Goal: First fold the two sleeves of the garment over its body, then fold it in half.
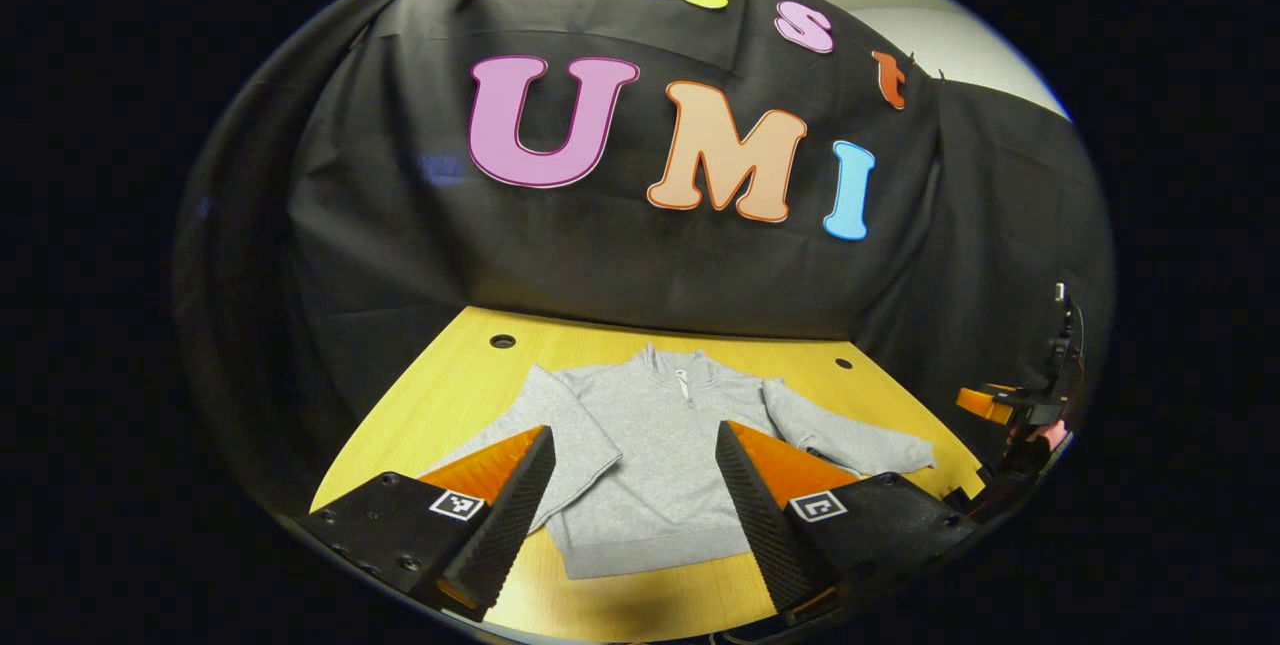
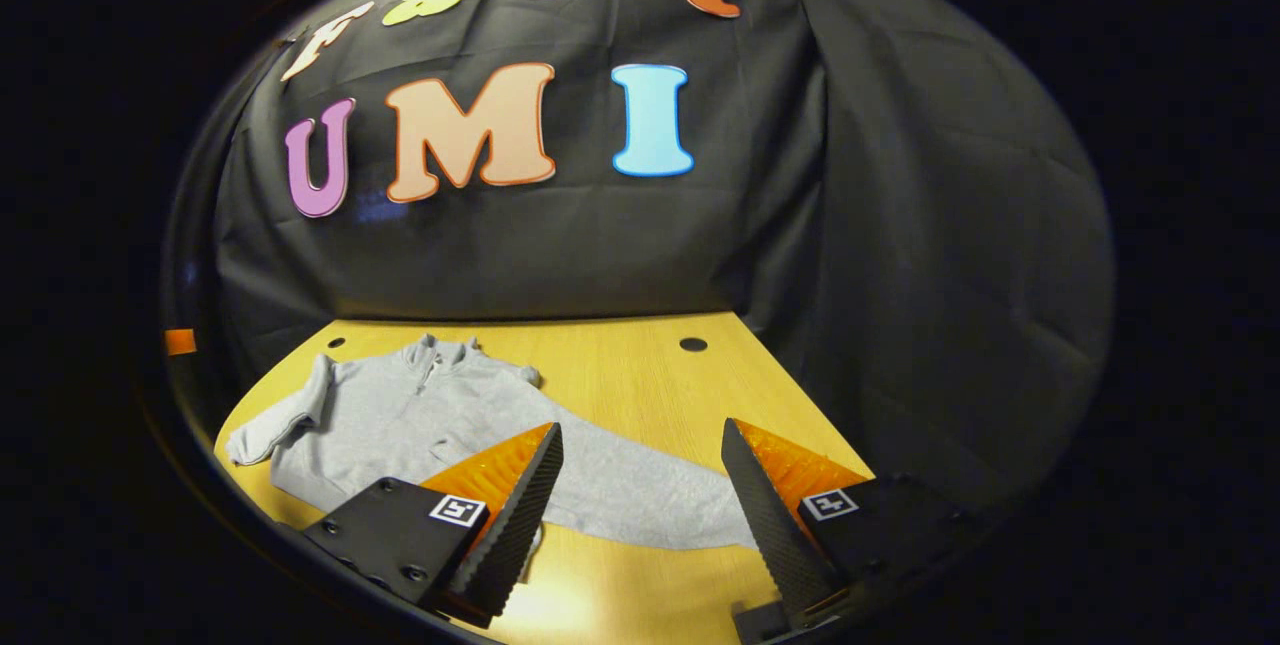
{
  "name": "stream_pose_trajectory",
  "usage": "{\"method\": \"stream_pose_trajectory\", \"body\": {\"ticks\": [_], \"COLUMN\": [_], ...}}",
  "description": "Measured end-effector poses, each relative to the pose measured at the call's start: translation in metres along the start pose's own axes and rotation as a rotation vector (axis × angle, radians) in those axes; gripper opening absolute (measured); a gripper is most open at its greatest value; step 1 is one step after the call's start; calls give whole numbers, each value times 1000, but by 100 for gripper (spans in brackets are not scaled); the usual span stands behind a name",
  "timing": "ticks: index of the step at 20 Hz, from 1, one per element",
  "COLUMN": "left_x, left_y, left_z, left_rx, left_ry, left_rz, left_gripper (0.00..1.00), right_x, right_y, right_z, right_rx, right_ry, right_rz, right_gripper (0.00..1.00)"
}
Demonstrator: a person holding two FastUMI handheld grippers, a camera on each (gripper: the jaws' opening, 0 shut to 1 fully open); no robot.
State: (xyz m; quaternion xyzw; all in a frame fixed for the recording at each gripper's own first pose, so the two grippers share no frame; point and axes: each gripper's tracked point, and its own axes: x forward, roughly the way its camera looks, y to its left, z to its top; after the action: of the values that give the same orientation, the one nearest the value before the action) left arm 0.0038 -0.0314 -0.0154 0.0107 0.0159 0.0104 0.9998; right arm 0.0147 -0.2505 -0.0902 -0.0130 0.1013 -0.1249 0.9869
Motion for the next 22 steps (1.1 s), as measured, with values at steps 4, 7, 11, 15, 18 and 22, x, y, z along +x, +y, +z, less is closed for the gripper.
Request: {"method": "stream_pose_trajectory", "body": {"ticks": [4,7,11,15,18,22], "left_x": [-2,-3,-6,-2,-1,-1], "left_y": [0,3,2,-5,-10,-17], "left_z": [-7,-13,-21,-27,-30,-32], "left_rx": [-3,-21,-23,-44,-45,-40], "left_ry": [16,24,44,61,63,68], "left_rz": [28,57,81,90,98,99], "left_gripper": [94,94,94,94,94,94], "right_x": [29,48,67,78,84,83], "right_y": [-30,-53,-77,-90,-91,-96], "right_z": [-48,-81,-125,-146,-165,-171], "right_rx": [11,1,-20,-21,-29,12], "right_ry": [120,214,331,401,464,487], "right_rz": [-14,-38,-59,-72,-50,-28], "right_gripper": [96,99,99,96,99,93]}}
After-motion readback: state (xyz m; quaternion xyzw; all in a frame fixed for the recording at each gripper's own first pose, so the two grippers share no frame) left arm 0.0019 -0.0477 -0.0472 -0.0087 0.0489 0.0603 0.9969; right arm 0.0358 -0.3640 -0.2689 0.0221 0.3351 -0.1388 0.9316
